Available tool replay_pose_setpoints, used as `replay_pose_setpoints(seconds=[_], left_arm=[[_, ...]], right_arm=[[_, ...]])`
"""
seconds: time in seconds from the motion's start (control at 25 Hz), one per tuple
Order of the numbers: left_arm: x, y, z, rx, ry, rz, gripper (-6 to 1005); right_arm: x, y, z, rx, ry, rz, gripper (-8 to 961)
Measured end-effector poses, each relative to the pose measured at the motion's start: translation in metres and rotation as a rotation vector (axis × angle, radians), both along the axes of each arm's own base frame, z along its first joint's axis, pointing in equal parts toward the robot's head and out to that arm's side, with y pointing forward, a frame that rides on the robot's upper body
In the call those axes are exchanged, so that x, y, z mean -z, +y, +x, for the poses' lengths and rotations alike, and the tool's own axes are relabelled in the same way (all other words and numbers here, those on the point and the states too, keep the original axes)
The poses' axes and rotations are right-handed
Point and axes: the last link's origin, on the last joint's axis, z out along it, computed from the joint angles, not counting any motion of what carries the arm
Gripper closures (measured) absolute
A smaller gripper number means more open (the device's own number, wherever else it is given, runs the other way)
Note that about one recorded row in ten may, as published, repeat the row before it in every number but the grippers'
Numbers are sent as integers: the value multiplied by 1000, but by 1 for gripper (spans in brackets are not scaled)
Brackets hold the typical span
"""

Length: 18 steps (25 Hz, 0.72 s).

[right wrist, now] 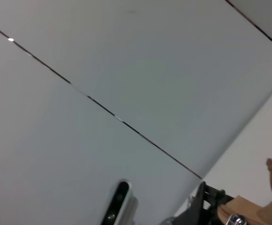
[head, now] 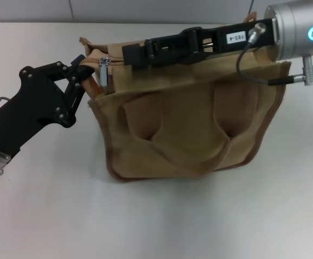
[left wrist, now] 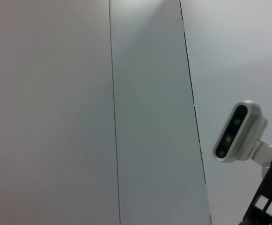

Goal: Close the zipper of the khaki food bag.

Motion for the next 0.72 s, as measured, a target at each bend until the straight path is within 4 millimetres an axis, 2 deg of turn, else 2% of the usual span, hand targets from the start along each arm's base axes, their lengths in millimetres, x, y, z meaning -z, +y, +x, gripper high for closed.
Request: replay_pose_setpoints(seconds=[0.32, 0.72], left_arm=[[0, 3, 5, 22, -5, 2, 954], [0, 3, 13, 72, -19, -14, 954]], right_arm=[[15, 4, -14, 11, -90, -40, 197], [26, 5, -16, 22, -114, -25, 205]])
